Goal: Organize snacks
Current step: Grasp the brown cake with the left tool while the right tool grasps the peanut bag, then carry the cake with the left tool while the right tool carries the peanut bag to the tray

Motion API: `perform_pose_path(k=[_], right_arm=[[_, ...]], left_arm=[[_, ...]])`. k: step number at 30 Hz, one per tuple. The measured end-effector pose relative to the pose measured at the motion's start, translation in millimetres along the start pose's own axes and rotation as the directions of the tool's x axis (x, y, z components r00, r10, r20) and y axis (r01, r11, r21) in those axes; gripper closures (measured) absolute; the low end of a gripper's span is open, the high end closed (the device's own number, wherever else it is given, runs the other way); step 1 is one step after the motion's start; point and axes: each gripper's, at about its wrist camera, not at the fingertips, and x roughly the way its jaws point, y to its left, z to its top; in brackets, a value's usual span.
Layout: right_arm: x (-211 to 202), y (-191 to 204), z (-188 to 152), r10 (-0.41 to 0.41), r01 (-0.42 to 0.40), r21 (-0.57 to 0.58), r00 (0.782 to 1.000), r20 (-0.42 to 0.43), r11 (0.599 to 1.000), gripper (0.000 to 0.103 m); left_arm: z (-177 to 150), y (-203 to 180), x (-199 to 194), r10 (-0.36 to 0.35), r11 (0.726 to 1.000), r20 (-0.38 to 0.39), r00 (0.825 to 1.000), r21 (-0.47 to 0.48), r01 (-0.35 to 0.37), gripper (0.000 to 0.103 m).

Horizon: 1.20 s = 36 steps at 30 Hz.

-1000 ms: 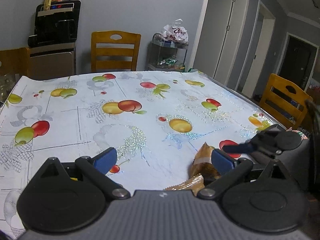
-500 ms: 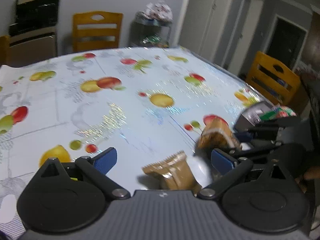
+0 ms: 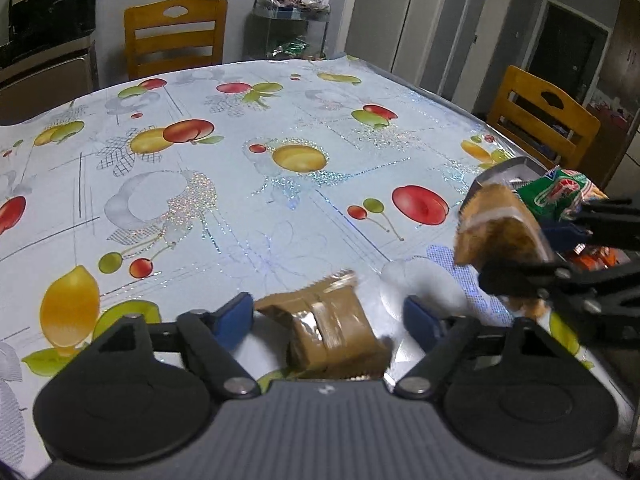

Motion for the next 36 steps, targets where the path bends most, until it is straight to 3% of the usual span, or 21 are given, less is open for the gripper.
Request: perform_pose_path(k=[4,18,21,25,30,33,36], right_arm=[[-4.6,3.8,-3.5,-0.017,0.018,-0.023,1.0,0.014,1.0,0.065],[-11.2,2.8,-35.3,0.002,-0.003,-0.014,0.999,-0.044,1.0,0.071],[-15.0,3.9,-42.9,-0.007,0.006,-0.027,0.999,-0.035,1.0,0.07],[-12.0,7.7,-45.9,-0.014,0.012,-0.047,0.999,-0.04,0.999,0.058],[-4.9,10.1,-48.2,-0.017,0.015,-0.044,0.998,-0.052,0.999,0.056],[-2.0,9.6,-50.9,0.002,-0.004,-0.023,0.998,-0.066,1.0,0.064],[-7.2,9.2,-53.0,0.025,-0.026,-0.005,0.998,-0.059,1.0,0.066]], left_arm=[[-1.1,-5.4,3.7,0.025,0.999,0.022,0.999,0.045,-0.026,0.044],[-3.6,-15.0,2.2,0.005,0.992,0.001,1.0,0.127,-0.006,0.045],[-5.2,-18.9,2.9,0.011,0.989,0.001,1.0,0.15,-0.011,0.045],[-6.8,-22.1,3.8,0.017,0.985,0.002,1.0,0.172,-0.017,0.045],[-7.2,-23.9,4.7,0.018,0.984,0.004,1.0,0.18,-0.019,0.045],[-8.3,-24.6,3.8,0.023,0.981,0.007,1.0,0.192,-0.024,0.045],[-8.9,-24.5,2.8,0.023,0.98,0.009,1.0,0.196,-0.024,0.045]])
